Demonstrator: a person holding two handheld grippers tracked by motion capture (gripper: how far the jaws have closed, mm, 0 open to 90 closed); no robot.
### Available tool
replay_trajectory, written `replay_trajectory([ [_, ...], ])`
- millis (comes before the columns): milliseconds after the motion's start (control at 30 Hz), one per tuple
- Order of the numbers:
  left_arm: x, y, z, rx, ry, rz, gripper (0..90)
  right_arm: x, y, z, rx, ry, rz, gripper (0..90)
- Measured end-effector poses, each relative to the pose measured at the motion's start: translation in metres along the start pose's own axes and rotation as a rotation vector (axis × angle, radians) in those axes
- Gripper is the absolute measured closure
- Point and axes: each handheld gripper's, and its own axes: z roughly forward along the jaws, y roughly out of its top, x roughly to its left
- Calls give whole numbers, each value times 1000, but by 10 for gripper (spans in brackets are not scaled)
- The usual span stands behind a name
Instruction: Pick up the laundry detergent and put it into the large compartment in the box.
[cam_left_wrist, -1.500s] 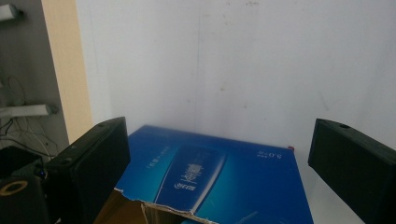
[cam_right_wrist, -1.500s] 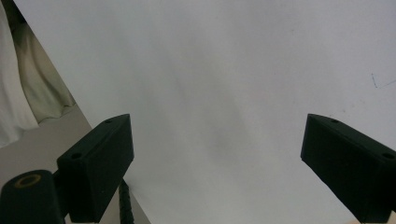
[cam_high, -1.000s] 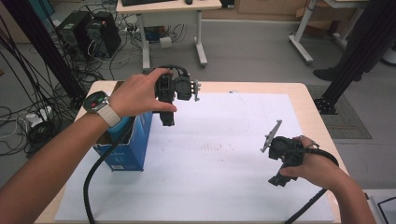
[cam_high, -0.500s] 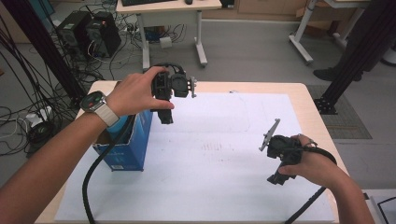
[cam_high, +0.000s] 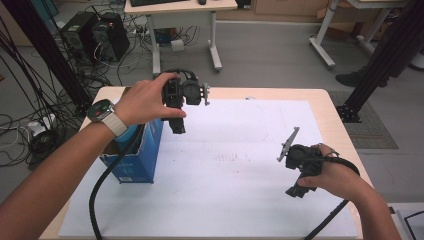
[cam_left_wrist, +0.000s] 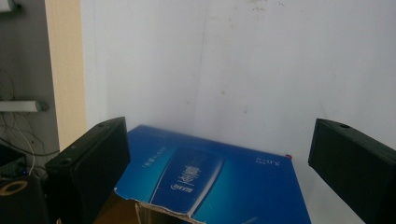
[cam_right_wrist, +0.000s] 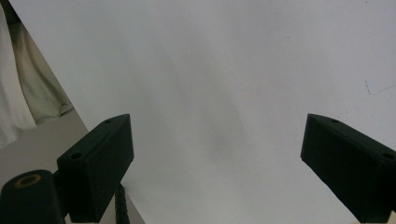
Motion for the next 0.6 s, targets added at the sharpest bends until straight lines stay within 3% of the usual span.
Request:
replay_trajectory([
  [600, 1, -1, 2, -17, -5, -7, 58, -1, -1, 0, -2, 1, 1, 87],
])
